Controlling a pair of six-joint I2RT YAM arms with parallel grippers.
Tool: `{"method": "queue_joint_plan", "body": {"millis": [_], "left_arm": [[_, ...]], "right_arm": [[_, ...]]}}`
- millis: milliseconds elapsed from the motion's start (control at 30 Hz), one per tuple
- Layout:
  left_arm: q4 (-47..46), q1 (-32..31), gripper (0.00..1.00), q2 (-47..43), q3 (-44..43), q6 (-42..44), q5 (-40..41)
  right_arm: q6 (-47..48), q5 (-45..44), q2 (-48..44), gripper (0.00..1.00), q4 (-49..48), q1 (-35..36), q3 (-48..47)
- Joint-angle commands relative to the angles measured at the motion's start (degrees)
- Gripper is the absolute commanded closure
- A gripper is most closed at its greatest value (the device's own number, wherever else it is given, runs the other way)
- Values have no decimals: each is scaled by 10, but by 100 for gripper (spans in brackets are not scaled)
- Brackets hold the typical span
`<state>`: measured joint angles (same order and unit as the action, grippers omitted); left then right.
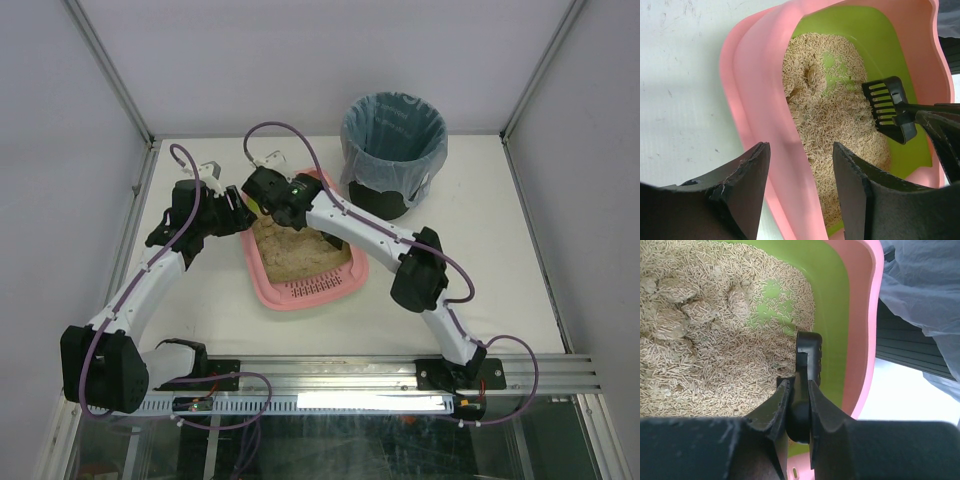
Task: Clean the litter box
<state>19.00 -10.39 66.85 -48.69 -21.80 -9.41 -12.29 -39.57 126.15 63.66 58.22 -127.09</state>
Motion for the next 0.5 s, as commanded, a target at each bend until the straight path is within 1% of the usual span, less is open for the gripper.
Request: {"method": "queue_joint_plan", "body": {"millis": [0, 333, 467], "left_arm": [[-22, 5, 46, -1, -17, 5, -15], [-21, 5, 45, -1, -17, 5, -17], [-20, 5, 45, -1, -17, 6, -16]], "right_arm": [[-83, 66, -46, 100, -8, -3, 4], [-136, 95, -141, 100, -91, -7, 119], [-161, 159, -183, 100, -159, -25, 198]]}}
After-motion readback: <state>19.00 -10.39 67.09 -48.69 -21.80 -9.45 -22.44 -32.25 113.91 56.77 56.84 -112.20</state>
